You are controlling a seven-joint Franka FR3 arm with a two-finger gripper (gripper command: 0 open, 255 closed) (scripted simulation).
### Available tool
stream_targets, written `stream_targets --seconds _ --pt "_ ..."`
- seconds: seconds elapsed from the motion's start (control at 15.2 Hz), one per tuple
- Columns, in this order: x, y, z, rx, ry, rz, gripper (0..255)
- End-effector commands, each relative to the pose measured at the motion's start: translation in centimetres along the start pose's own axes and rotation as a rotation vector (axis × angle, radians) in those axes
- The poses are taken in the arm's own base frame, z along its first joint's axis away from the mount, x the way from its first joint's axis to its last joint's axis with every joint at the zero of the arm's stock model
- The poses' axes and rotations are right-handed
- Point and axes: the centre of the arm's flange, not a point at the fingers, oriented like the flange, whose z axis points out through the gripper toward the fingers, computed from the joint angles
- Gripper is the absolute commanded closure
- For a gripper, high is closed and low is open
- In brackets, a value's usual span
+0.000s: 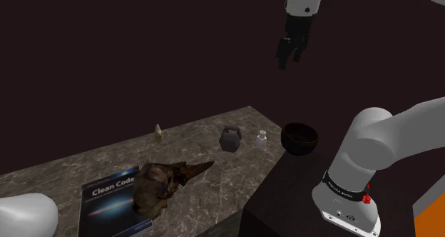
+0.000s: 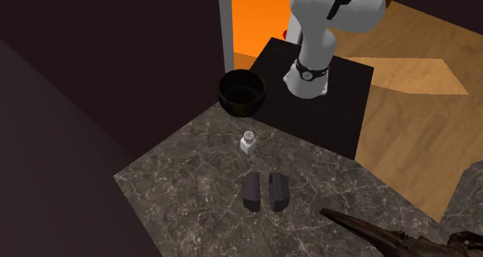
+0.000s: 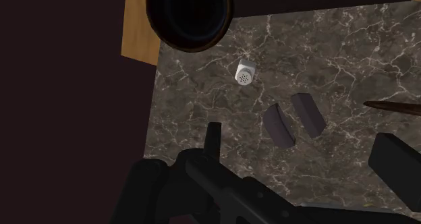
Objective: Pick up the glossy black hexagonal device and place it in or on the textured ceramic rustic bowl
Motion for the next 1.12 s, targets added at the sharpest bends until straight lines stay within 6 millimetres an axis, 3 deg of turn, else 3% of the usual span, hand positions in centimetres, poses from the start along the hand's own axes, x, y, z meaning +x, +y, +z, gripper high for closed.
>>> stream_targets --seconds 0.0,1.06 --pt "0.0 0.0 0.0 0.000 0.000 0.000 0" --pt "8.5 -4.9 18.7 -0.025 0.011 -0.055 0"
